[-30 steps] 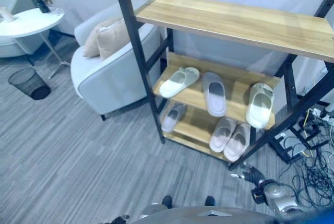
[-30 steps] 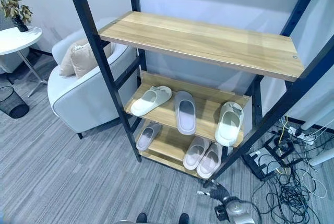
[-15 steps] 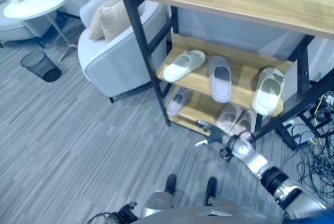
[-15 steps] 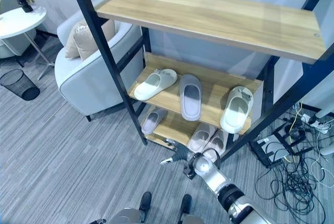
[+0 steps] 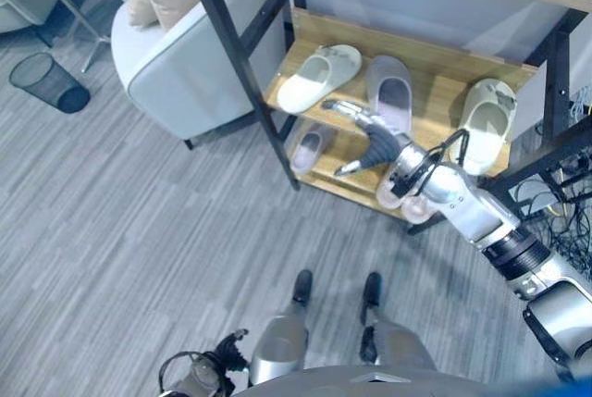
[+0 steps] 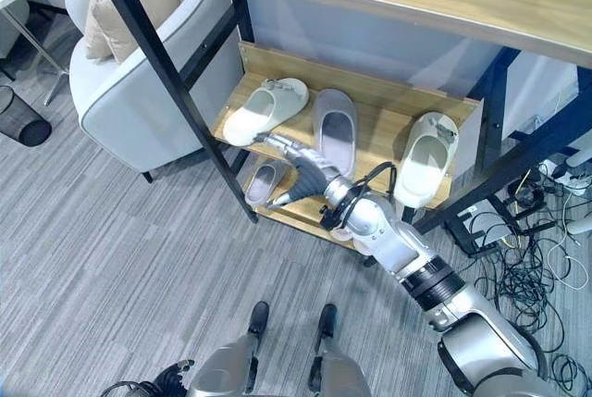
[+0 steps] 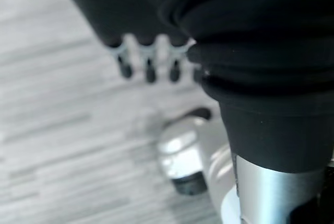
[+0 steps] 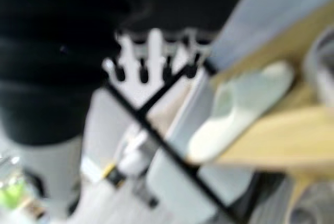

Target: Arrange the slippers neatly on the shoe rack.

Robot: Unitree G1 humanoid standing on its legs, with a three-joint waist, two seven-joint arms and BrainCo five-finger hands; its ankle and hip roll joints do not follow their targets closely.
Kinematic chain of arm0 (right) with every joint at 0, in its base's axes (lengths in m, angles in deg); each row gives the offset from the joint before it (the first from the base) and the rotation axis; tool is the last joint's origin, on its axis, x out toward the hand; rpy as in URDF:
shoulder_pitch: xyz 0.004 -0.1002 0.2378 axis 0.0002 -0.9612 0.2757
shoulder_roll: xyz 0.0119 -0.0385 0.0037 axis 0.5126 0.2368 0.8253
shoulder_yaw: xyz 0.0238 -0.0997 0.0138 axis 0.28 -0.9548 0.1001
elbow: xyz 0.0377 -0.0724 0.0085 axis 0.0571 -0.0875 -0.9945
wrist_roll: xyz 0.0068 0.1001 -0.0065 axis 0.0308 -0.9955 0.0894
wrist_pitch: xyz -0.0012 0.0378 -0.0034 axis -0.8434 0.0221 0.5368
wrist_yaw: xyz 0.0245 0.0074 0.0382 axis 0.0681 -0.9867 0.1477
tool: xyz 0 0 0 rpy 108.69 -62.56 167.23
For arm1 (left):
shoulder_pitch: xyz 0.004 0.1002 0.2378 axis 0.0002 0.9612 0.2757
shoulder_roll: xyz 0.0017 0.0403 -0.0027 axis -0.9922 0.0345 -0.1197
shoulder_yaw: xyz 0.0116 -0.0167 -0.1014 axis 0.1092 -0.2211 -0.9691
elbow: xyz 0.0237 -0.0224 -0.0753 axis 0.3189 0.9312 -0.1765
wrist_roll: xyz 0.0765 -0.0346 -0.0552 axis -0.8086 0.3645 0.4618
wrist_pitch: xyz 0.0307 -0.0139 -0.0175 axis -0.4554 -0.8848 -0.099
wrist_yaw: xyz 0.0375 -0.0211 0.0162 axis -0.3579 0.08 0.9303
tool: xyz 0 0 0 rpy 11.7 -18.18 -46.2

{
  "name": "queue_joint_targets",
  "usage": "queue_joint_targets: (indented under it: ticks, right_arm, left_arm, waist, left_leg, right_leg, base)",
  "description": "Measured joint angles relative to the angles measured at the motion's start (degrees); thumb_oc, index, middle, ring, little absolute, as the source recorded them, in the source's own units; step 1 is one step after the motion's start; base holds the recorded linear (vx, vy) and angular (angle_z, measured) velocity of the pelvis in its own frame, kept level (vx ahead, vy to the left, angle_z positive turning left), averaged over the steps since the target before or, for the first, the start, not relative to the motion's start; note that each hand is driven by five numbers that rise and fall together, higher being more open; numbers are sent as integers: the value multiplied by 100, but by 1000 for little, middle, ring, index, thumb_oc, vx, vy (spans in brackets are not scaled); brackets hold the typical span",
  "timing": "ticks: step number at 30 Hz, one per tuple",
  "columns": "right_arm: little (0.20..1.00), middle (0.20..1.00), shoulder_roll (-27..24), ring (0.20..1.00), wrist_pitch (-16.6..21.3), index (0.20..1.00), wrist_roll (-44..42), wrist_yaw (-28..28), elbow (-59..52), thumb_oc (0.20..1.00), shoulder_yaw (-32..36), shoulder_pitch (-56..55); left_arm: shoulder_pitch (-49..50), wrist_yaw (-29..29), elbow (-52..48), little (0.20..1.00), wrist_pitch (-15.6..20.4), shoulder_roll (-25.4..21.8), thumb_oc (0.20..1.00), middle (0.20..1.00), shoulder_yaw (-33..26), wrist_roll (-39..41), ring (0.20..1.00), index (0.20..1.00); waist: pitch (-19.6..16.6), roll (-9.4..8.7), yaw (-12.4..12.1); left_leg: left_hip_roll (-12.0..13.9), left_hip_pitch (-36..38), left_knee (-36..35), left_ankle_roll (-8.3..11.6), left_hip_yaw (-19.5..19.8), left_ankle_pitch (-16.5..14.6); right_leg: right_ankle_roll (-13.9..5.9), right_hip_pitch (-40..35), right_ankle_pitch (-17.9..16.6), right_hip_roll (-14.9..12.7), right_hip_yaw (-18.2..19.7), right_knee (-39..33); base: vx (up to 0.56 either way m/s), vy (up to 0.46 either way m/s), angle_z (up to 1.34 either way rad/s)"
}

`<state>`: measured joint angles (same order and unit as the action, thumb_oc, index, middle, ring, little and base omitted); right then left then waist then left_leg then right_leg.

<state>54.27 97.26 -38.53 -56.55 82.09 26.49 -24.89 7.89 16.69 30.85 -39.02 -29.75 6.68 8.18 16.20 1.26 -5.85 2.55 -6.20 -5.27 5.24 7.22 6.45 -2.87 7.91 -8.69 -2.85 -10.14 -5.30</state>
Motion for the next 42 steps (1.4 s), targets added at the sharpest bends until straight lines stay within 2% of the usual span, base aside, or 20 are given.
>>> queue_joint_targets:
  ticks: [3,6,9,14,16,26,30,31,32,36,42]
  right_arm:
    - [1000,1000,-11,1000,-12,1000,181,302,298,1000,330,2]
    - [1000,1000,-61,1000,-76,1000,187,746,1211,1000,814,-78]
    - [1000,1000,8,1000,-122,1000,-220,1133,2286,1000,1371,22]
    - [1000,1000,-211,1000,-204,1000,-1002,1589,3297,1000,1690,509]
    - [1000,1000,-219,1000,-202,1000,-1091,1731,3266,1000,1857,671]
    - [1000,1000,-261,1000,-170,1000,-1669,2032,3799,1000,2040,1150]
    - [1000,1000,-576,1000,-186,1000,-1915,2047,4693,1000,1943,1688]
    - [878,878,-611,878,-179,878,-1955,2036,4694,878,1872,1712]
    - [200,200,-639,200,-169,200,-1999,2033,4746,200,1848,1725]
    - [200,200,-680,200,-179,200,-2101,2078,4817,200,1781,1774]
    - [200,200,-666,200,-204,200,-2038,2140,4282,200,1884,1479]
  left_arm:
    - [-5,1,-8,1000,13,-37,1000,1000,-5,10,1000,1000]
    - [-6,47,-10,1000,87,-43,1000,1000,9,13,1000,1000]
    - [-69,68,-4,1000,120,-71,1000,1000,91,12,1000,1000]
    - [-209,121,34,1000,136,-16,1000,1000,112,48,1000,1000]
    - [-237,135,45,1000,135,-3,1000,1000,157,144,1000,1000]
    - [-432,234,34,1000,110,72,1000,1000,289,195,1000,1000]
    - [-563,243,-28,1000,119,52,1000,1000,499,239,1000,1000]
    - [-566,246,-27,1000,118,46,1000,1000,498,240,1000,1000]
    - [-567,249,-36,1000,121,47,1000,1000,500,242,1000,1000]
    - [-620,353,-39,1000,116,52,1000,1000,498,247,1000,1000]
    - [-676,432,-48,1000,108,65,1000,1000,500,246,1000,1000]
  waist:
    - [63,-3,-4]
    - [95,-6,-76]
    - [106,10,-131]
    - [267,124,-338]
    - [334,148,-380]
    - [433,140,-507]
    - [506,156,-656]
    - [531,152,-674]
    - [540,148,-707]
    - [543,144,-646]
    - [547,126,-566]
  left_leg:
    - [-1,-44,0,-2,7,-1]
    - [-3,-120,0,-3,53,1]
    - [-5,-271,1,0,158,30]
    - [-40,-477,1,6,341,72]
    - [-49,-555,5,0,363,93]
    - [-146,-717,45,-50,571,127]
    - [-174,-901,70,-48,635,136]
    - [-175,-911,66,-50,648,139]
    - [-179,-922,64,-50,652,138]
    - [-220,-1019,118,-53,744,141]
    - [-265,-1037,142,-59,753,145]
  right_leg:
    - [0,36,1,-1,-9,1]
    - [10,101,8,-3,-47,0]
    - [18,193,15,-6,-166,0]
    - [5,313,39,-40,-330,0]
    - [4,380,34,-43,-340,1]
    - [-8,421,51,-129,-550,2]
    - [-27,550,58,-154,-635,3]
    - [-22,554,55,-154,-646,3]
    - [-25,561,59,-161,-658,3]
    - [-32,594,67,-190,-737,3]
    - [-33,588,65,-230,-765,4]
  base:
    - [3,3,1]
    - [6,17,6]
    - [16,21,16]
    - [33,48,17]
    - [29,36,14]
    - [18,25,12]
    - [26,34,8]
    - [35,72,7]
    - [33,50,8]
    - [18,23,12]
    - [-3,28,3]
